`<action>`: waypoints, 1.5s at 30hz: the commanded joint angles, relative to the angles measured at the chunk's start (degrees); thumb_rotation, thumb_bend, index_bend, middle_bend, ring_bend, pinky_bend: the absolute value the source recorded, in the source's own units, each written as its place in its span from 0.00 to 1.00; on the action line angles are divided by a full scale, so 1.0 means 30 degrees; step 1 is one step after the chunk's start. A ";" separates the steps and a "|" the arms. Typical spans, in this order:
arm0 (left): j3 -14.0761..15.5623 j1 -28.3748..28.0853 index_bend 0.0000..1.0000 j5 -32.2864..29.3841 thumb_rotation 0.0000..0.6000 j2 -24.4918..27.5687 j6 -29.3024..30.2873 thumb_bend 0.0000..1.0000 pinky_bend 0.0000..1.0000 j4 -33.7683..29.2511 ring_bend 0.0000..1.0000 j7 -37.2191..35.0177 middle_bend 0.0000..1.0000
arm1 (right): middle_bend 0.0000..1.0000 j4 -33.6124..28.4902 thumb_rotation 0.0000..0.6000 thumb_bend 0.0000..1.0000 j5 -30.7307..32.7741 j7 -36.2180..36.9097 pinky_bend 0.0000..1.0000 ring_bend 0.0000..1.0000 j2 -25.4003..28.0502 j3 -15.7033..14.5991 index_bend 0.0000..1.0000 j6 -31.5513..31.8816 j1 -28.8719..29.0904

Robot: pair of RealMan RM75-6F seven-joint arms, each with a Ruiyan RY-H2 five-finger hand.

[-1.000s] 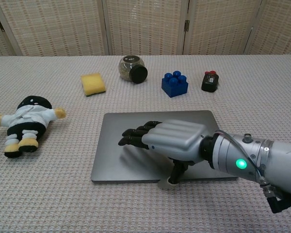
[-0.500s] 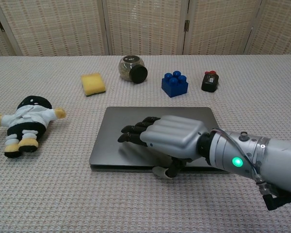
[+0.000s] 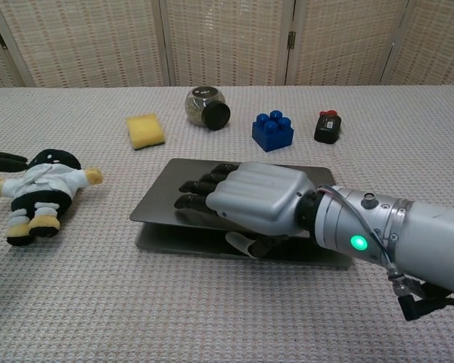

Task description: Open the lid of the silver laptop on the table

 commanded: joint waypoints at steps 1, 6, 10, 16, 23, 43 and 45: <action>0.0433 -0.0701 0.09 0.0724 1.00 -0.1266 -0.0780 0.62 0.00 0.1144 0.05 -0.0133 0.08 | 0.00 -0.0732 1.00 0.69 0.0974 -0.1401 0.00 0.00 0.0236 0.0253 0.00 0.0456 0.0419; 0.0425 -0.1773 0.03 0.0886 1.00 -0.2347 -0.2191 0.62 0.00 0.1450 0.01 0.0213 0.05 | 0.00 -0.1269 1.00 0.69 0.1973 -0.2603 0.00 0.00 0.0399 0.0390 0.00 0.1046 0.0767; 0.0020 -0.2789 0.00 0.0605 1.00 -0.2863 -0.3479 0.62 0.00 0.0872 0.00 0.0697 0.01 | 0.00 -0.1473 1.00 0.69 0.2547 -0.3199 0.00 0.00 0.0466 0.0386 0.00 0.1401 0.1009; -0.0505 -0.4136 0.00 -0.0387 1.00 -0.3657 -0.5711 0.62 0.00 0.0326 0.00 0.1441 0.00 | 0.00 -0.1489 1.00 0.69 0.3106 -0.3817 0.00 0.00 0.0356 0.0215 0.00 0.1776 0.1381; -0.0961 -0.5251 0.00 -0.1357 1.00 -0.4764 -0.7098 0.62 0.00 0.0969 0.00 0.1390 0.00 | 0.00 -0.1482 1.00 0.69 0.3470 -0.4028 0.00 0.00 0.0313 0.0091 0.00 0.2236 0.1636; -0.2451 -0.7532 0.00 -0.5668 1.00 -0.6005 -1.0894 0.62 0.00 0.1204 0.00 0.4223 0.00 | 0.00 -0.1030 1.00 0.69 0.3800 -0.4110 0.00 0.00 0.0129 -0.0424 0.00 0.2700 0.2235; -0.2439 -0.7593 0.00 -0.5965 1.00 -0.5960 -1.1026 0.62 0.00 0.1081 0.00 0.4521 0.00 | 0.00 -0.0946 1.00 0.69 0.3789 -0.4027 0.00 0.00 0.0101 -0.0477 0.00 0.2725 0.2238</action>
